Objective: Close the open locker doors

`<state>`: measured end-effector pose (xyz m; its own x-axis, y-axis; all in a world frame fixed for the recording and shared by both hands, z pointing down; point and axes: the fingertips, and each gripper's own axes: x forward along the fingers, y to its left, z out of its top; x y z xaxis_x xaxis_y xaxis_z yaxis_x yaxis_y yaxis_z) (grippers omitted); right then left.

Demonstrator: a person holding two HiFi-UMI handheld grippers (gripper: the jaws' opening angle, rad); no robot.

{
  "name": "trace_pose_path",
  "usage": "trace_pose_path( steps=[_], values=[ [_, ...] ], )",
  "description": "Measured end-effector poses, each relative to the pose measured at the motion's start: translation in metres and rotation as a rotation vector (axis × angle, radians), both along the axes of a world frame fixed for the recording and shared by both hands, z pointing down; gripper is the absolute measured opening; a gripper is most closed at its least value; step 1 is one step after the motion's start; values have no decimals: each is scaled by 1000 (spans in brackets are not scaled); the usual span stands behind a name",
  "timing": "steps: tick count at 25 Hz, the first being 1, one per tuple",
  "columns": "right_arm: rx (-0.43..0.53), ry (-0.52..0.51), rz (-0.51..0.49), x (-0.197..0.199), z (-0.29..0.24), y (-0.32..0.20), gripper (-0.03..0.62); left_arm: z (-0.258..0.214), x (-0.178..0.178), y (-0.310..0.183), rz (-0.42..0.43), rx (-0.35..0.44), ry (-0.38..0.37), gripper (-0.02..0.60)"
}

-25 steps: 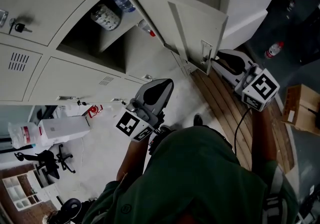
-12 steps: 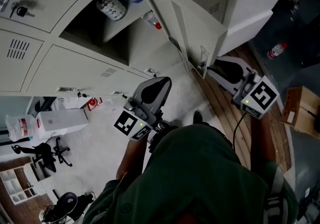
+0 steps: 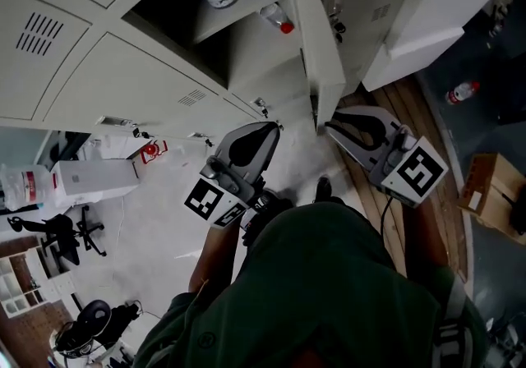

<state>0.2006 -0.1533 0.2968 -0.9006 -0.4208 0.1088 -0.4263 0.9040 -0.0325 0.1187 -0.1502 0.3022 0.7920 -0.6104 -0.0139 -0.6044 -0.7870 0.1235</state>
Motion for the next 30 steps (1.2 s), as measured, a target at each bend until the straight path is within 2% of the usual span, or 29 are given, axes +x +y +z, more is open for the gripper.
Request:
trace_pose_path(
  steps=[10,22,30],
  values=[
    [57,80,-50,-87,0,-8,52,3,-71,-2,-56,-5,23,2],
    [62,138,-6,-166,12,-53,52,5,-147,-16,-100,-10,50,2],
    [60,162,33,-201,20,-93,52,9,-186,-29,-123,-31,57,2]
  ],
)
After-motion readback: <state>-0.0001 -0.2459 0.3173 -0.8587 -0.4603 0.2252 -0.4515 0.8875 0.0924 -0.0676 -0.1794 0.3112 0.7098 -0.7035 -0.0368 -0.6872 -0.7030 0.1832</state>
